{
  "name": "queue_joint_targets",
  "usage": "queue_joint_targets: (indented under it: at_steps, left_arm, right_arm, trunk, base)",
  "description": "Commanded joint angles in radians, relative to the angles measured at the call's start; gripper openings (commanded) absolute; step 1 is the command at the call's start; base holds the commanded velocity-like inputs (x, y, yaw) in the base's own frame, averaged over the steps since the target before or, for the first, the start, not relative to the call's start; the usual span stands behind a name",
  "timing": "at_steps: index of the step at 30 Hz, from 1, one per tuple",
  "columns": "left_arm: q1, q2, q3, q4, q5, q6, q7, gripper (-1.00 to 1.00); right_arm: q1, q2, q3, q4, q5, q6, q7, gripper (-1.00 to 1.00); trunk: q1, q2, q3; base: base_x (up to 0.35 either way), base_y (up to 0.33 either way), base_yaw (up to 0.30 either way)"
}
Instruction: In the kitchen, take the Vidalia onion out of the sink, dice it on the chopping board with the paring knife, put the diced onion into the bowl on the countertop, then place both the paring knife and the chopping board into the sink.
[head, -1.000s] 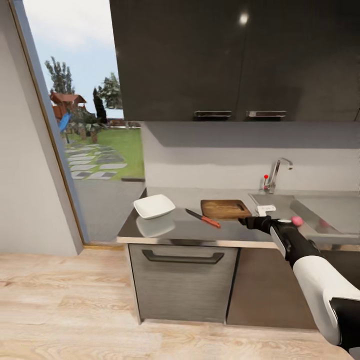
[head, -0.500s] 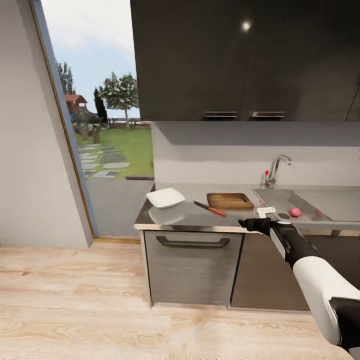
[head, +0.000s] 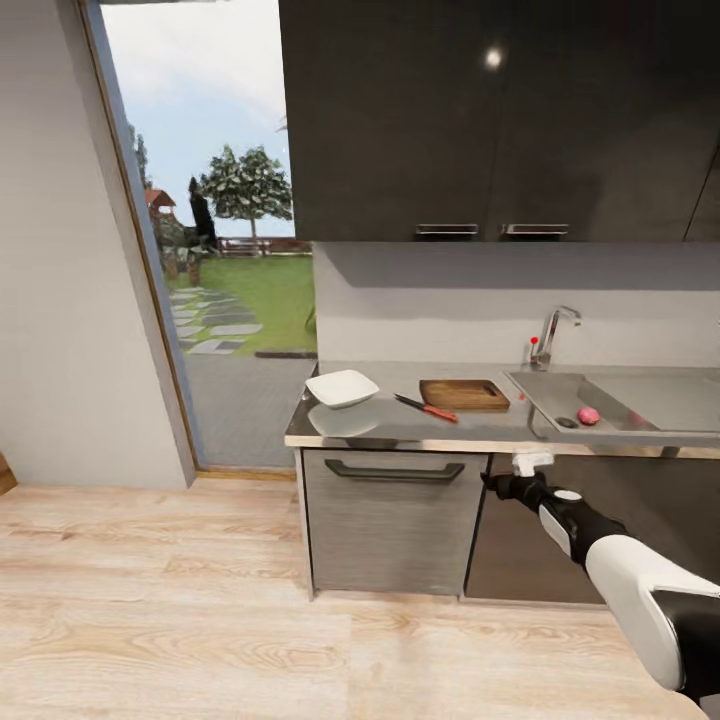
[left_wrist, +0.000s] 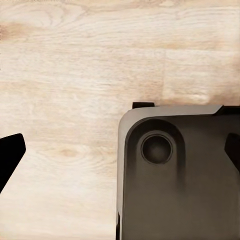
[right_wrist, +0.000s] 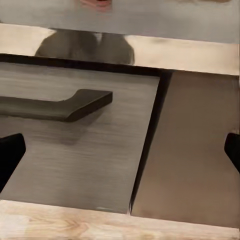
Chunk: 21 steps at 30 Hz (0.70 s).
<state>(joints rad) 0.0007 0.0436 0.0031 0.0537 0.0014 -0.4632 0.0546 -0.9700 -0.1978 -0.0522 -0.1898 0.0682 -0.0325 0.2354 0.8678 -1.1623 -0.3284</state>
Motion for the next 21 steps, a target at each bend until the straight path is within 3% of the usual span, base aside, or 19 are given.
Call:
queue_joint_targets:
  at_steps: [1, 6, 11, 15, 21]
  left_arm:
    - [-0.001, 0.000, 0.000, 0.001, -0.001, -0.005, 0.003, 1.00]
    - [-0.001, 0.008, 0.001, -0.002, -0.004, -0.006, 0.003, 1.00]
    - [-0.001, 0.012, 0.003, -0.014, -0.006, -0.007, 0.003, 1.00]
    - [-0.001, 0.013, 0.003, -0.056, -0.006, -0.006, 0.005, 1.00]
    - [-0.001, 0.015, 0.006, -0.129, -0.005, -0.004, 0.012, 1.00]
  right_arm:
    - [-0.001, 0.000, -0.006, 0.022, 0.007, -0.023, 0.003, 1.00]
    - [0.001, -0.002, -0.005, 0.134, 0.007, -0.133, -0.001, 1.00]
    - [0.066, -0.008, -0.005, 0.165, 0.007, -0.203, -0.002, 1.00]
    - [0.170, -0.008, -0.005, 0.171, 0.007, -0.253, -0.002, 1.00]
    - [0.349, -0.007, -0.005, 0.175, 0.006, -0.432, -0.002, 1.00]
  trunk:
    - [0.000, -0.001, -0.001]
    - [0.000, -0.001, -0.001]
    - [0.000, -0.001, -0.001]
    - [0.000, -0.001, -0.001]
    - [0.000, -0.001, -0.001]
  base:
    - [-0.008, 0.003, 0.000]
    - [-0.003, 0.001, 0.000]
    - [0.000, 0.000, 0.000]
    - [0.000, 0.000, 0.000]
    - [0.000, 0.000, 0.000]
